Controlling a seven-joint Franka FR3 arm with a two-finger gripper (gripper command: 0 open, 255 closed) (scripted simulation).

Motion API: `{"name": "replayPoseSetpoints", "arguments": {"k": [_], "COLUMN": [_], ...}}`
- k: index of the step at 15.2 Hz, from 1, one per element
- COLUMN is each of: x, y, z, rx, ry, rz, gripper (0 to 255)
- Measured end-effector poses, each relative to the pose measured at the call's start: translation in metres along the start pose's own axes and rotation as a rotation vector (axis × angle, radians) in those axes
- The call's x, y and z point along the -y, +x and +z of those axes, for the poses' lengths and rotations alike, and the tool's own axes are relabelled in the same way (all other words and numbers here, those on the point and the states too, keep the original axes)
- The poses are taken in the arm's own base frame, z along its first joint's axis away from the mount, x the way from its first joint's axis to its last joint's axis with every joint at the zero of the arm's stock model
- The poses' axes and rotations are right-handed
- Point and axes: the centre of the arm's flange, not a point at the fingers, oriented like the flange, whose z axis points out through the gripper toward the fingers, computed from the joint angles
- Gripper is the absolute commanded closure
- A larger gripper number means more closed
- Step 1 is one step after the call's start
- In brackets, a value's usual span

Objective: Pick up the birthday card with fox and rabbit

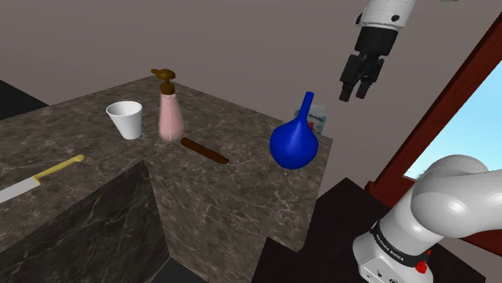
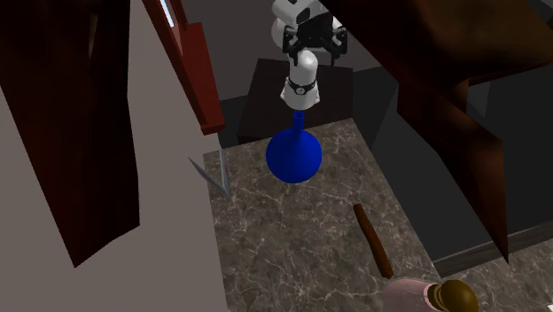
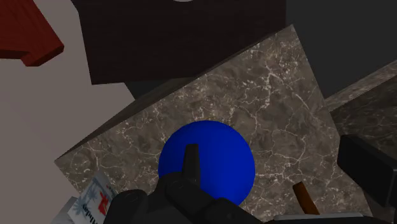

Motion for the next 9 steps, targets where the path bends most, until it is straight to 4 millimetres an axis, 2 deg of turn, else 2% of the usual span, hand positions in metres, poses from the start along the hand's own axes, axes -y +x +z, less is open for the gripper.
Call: {"name": "replayPoseSetpoints", "arguments": {"k": [2,9], "x": [-0.004,-0.060], "y": [0.003,0.042], "z": [0.004,0.041], "rx": [-0.002,-0.039], "ry": [-0.003,-0.042], "rz": [-0.005,-0.077], "gripper": [0,0]}}
